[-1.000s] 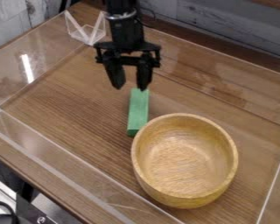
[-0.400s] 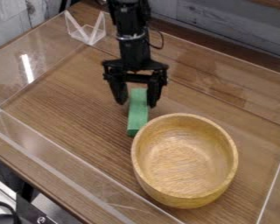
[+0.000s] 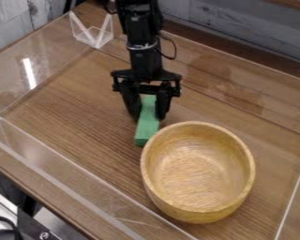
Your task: Put the green block in the brown bowl
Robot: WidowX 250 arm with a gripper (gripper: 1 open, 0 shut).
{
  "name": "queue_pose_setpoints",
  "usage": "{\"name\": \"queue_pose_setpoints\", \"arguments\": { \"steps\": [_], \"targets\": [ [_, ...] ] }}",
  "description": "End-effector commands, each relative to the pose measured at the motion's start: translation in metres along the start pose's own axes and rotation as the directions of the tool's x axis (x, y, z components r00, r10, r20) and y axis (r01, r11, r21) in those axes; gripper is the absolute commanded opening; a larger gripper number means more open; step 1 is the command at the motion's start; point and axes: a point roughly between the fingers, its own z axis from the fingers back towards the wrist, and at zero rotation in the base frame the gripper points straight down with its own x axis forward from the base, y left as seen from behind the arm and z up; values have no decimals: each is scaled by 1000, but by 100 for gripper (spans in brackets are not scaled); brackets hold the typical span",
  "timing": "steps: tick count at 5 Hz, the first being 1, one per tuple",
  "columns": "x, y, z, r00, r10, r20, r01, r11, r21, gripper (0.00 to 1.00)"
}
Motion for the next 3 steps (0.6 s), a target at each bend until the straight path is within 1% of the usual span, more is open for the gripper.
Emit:
{"name": "queue_pose_setpoints", "arguments": {
  "steps": [1,3],
  "targets": [
    [2,-6,7,1000,-15,25,15,1000,-2,0],
    [-1,-8,9,1000,-18,4,18,1000,-3,0]
  ]
}}
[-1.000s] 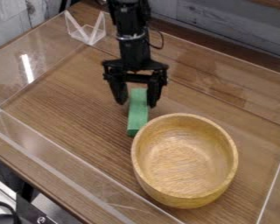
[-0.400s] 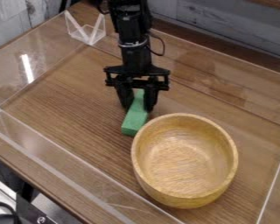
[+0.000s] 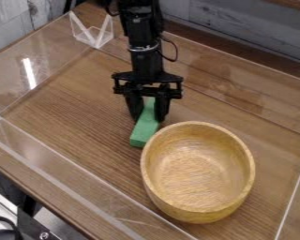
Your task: Put the green block in the brown bowl
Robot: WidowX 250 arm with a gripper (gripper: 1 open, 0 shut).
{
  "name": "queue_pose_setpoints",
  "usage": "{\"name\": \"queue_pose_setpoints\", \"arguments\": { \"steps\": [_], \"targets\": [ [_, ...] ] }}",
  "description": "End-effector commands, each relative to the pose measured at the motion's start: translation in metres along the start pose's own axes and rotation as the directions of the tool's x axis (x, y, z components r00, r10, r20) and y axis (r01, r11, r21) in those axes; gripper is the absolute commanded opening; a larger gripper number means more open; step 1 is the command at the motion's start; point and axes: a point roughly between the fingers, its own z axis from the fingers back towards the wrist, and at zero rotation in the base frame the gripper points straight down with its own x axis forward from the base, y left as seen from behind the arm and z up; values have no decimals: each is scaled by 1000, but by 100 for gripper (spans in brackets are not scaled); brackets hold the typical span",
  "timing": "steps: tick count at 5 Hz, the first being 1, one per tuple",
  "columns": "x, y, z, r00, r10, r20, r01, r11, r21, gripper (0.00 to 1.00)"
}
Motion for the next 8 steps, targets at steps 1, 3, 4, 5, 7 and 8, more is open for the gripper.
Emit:
{"name": "queue_pose_setpoints", "arguments": {
  "steps": [1,3,4,5,7,8],
  "targets": [
    [2,-5,11,1000,-17,22,17,1000,0,0],
    [0,-6,13,1000,-20,2,20,1000,-1,0],
    [-1,-7,14,1000,-22,-7,22,1000,-2,0],
    [-2,-7,16,1000,-26,-16,25,1000,-3,0],
    [-4,-8,18,999,-31,-29,31,999,-8,0],
    [-5,-9,20,999,-33,-35,33,999,-11,0]
  ]
}}
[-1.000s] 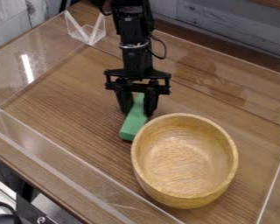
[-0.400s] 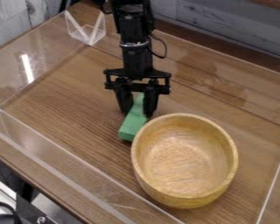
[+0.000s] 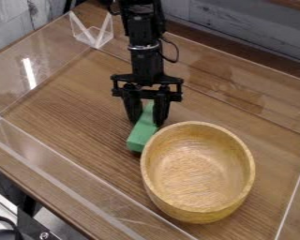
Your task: Put the green block in the brown bowl
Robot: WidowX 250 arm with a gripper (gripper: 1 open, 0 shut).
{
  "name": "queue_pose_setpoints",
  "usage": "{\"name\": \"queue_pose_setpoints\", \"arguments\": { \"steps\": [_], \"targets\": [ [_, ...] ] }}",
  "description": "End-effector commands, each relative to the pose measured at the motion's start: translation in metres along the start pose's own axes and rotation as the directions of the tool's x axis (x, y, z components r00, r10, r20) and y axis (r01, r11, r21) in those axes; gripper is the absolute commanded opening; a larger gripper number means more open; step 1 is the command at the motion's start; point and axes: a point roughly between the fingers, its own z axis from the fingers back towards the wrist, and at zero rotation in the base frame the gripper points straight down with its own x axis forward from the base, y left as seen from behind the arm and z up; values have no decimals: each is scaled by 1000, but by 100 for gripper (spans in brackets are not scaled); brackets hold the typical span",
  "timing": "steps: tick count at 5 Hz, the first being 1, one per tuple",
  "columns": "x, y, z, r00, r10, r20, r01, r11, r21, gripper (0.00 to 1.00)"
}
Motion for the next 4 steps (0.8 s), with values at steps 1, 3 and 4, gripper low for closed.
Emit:
{"name": "queue_pose_setpoints", "arguments": {
  "steps": [1,3,4],
  "targets": [
    [6,-7,19,998,-31,58,31,1000,-2,0],
    [-1,-12,27,998,-53,39,53,999,-2,0],
    [-8,-16,35,997,-77,28,77,997,1,0]
  ]
}}
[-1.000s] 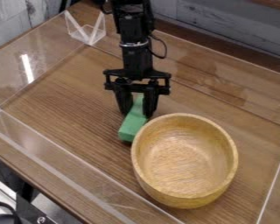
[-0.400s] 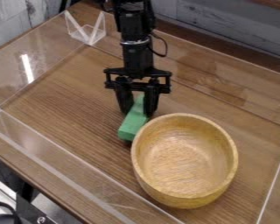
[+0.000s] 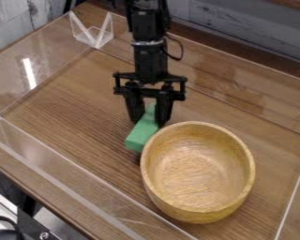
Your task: Put the green block in the brown bowl
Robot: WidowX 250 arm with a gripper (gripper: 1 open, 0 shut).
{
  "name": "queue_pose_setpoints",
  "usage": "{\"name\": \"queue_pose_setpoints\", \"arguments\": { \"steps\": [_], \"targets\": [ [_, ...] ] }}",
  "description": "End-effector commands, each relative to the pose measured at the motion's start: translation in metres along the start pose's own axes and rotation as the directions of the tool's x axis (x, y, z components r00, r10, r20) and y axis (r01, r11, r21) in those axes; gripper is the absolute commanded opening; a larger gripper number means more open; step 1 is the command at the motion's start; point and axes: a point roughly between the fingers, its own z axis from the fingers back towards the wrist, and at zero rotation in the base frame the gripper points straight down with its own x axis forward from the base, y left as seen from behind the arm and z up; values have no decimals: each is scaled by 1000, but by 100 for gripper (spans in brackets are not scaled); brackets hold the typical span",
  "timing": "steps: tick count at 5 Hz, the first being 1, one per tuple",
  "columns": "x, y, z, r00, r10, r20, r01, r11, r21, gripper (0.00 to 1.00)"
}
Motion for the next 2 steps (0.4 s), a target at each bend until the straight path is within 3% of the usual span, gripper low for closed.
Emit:
{"name": "queue_pose_setpoints", "arguments": {
  "steps": [1,2],
  "targets": [
    [-4,-14,33,996,-50,73,50,999,10,0],
    [-13,-22,45,994,-79,73,78,997,19,0]
  ]
}}
